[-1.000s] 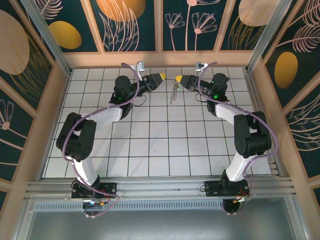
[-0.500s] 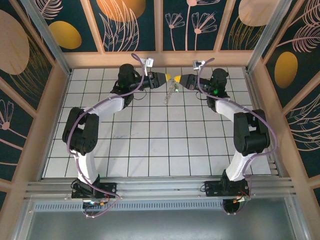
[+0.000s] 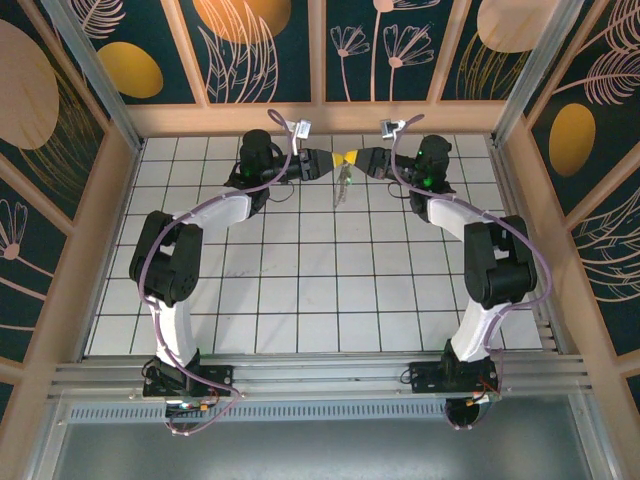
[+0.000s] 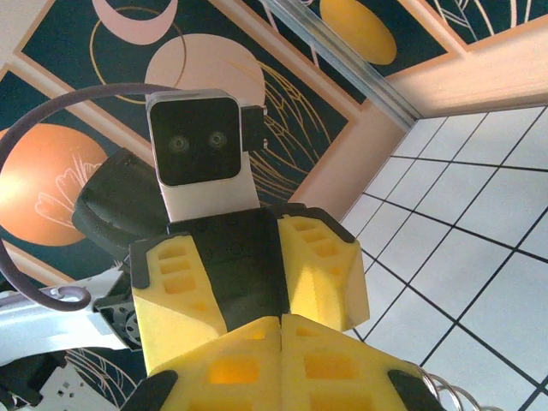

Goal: Put the keys on the keyring

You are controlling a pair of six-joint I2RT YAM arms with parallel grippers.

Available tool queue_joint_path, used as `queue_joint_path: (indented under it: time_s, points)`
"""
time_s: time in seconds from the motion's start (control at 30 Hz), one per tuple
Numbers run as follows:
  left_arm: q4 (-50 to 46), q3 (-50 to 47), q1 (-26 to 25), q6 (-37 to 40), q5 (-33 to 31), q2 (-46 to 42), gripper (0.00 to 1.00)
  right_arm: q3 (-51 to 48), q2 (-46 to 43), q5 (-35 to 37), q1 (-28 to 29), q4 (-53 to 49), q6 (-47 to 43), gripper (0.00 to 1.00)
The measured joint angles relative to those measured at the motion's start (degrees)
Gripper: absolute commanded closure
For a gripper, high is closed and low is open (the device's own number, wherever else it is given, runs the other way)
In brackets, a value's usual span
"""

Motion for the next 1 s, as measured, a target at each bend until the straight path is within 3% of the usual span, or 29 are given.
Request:
queue_joint_path:
  time_s: [0.2, 0.43, 0.63, 1.0]
  points:
    - [0.6, 0.0, -0.2, -0.8, 0.2, 0.3, 0.65, 0.4, 0.5, 0.0, 0.5, 0.0, 0.0, 1.00]
    - [1.9, 0.0, -0.6, -1.6, 0.4, 0.3, 0.81, 0.4, 0.8, 0.0, 0.5, 0.0, 0.0, 1.00]
    - [3.4, 0.0, -0.6, -2.3, 0.4, 0.7, 0.80, 0.8, 0.9, 0.0, 0.4, 0.0, 0.0, 1.00]
    - [5.0, -1.0, -0.5, -3.2, 0.0, 0.7, 1.00, 1.0, 1.2, 0.0, 0.4, 0.0, 0.0, 1.00]
